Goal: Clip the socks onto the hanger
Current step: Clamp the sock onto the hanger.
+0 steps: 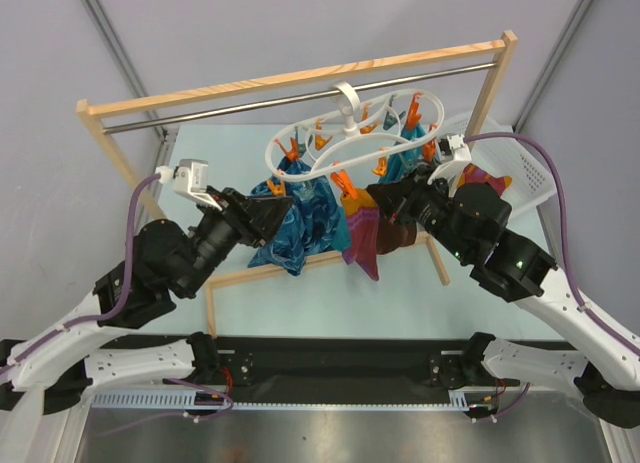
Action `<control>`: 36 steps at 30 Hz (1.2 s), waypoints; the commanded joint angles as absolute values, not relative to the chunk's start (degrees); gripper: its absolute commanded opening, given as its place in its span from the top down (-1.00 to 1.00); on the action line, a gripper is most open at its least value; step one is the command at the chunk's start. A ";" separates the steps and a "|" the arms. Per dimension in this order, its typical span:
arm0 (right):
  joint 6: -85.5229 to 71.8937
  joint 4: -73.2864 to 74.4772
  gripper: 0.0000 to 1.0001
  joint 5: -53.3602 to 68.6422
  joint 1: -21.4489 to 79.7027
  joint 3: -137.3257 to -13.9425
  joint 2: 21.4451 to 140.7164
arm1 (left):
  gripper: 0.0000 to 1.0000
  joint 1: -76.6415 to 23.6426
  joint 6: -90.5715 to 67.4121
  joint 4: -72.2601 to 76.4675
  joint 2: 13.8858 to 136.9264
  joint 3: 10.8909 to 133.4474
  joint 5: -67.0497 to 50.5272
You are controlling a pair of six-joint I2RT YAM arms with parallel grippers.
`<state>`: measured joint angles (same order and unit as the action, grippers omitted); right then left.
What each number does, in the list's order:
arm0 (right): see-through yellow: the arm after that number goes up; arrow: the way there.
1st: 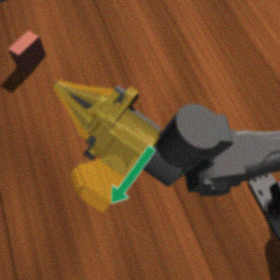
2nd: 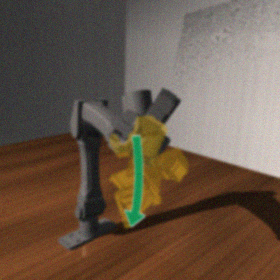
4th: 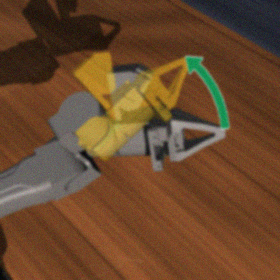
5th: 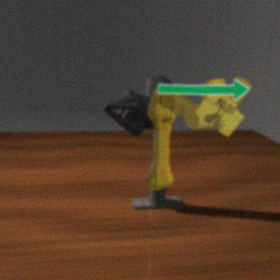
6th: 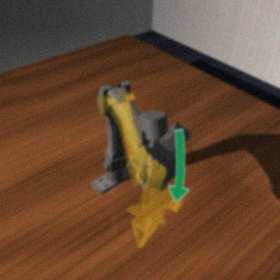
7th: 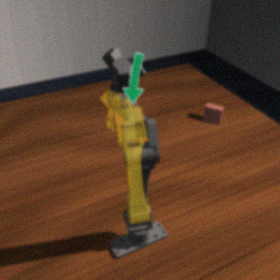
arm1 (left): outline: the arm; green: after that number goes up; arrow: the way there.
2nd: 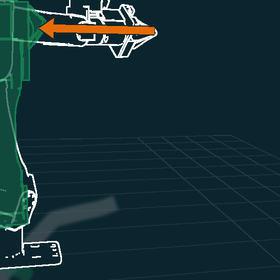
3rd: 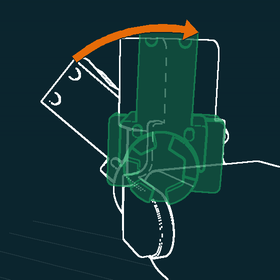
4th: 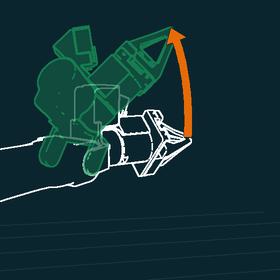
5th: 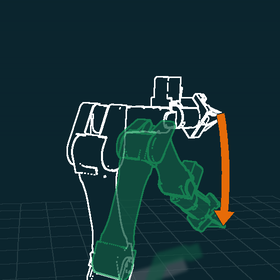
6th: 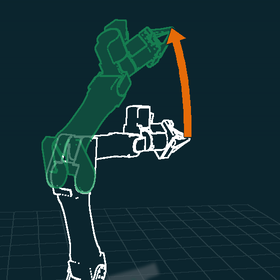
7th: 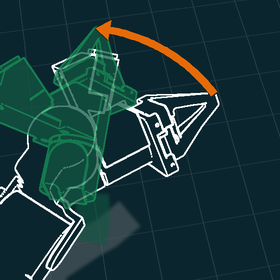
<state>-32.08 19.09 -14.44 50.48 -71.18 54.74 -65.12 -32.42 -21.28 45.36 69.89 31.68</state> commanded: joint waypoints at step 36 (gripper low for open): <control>-31.20 19.07 0.82 -12.75 50.54 -74.18 55.28 | 0.17 -61.00 -23.82 -15.38 53.70 73.21 31.29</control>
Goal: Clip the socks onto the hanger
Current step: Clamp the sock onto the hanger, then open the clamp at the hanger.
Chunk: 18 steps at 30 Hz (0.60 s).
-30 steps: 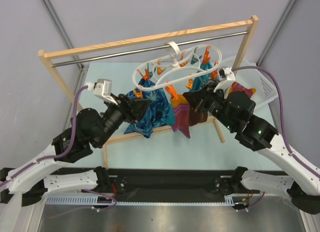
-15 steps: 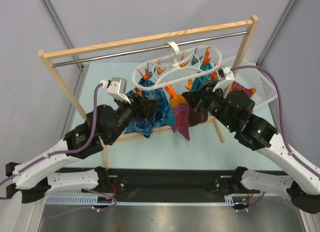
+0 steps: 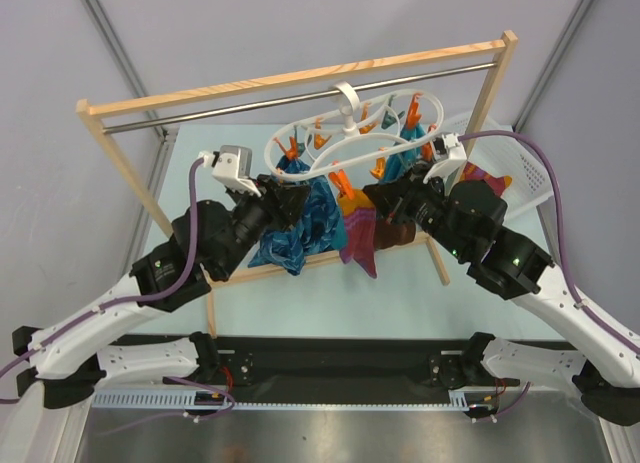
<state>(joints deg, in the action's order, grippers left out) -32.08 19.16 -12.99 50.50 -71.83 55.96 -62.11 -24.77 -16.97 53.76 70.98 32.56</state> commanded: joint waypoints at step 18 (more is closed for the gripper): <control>-34.26 20.32 -0.16 13.97 50.97 -74.80 53.61 | 0.92 -53.53 -38.05 -20.48 51.95 76.11 9.16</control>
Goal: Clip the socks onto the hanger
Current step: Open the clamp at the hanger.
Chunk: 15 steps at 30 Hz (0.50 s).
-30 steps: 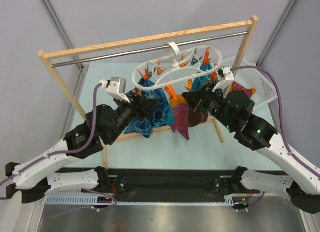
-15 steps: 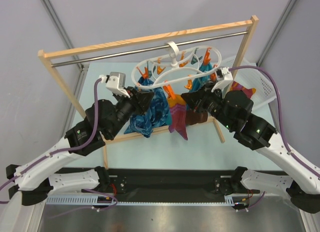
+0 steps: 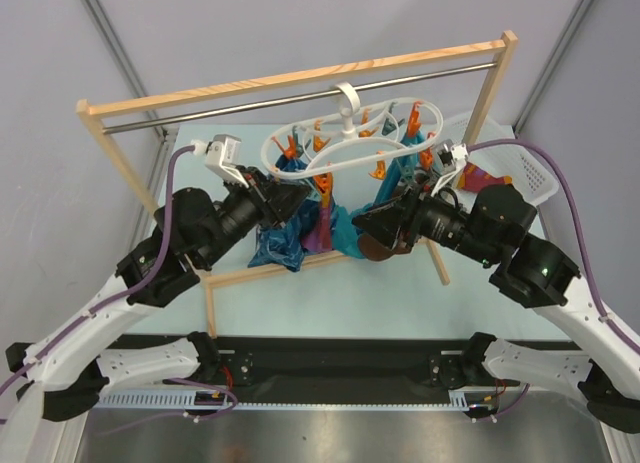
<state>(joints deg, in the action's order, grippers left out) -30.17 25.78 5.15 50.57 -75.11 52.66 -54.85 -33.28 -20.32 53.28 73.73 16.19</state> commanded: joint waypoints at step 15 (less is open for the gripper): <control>-40.87 2.20 -0.08 16.52 52.12 -70.05 59.59 | 0.89 -51.68 -44.82 -20.57 48.43 75.59 1.50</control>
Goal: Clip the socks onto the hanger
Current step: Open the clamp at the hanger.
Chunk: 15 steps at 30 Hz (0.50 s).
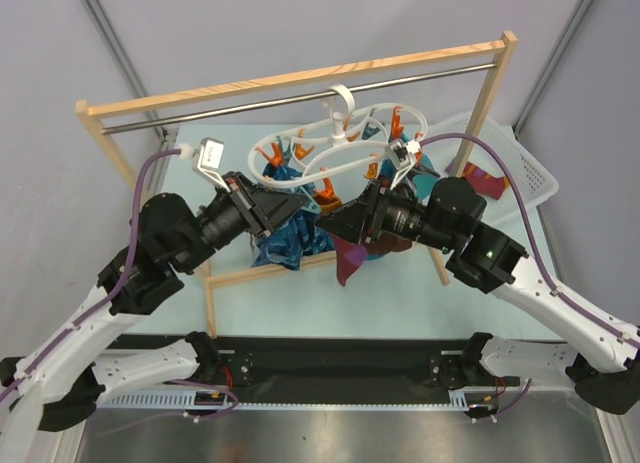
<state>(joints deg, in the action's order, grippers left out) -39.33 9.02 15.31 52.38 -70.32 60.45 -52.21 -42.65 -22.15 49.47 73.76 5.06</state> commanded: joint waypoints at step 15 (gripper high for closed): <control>-43.94 -5.36 0.06 18.28 50.27 -68.64 60.55 | 0.89 -49.84 -46.58 -18.99 48.60 73.48 -2.02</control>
<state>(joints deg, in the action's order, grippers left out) -42.70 -0.86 16.64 50.78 -68.29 60.45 -50.61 -45.15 -21.91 49.12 73.58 0.89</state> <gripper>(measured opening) 0.474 0.221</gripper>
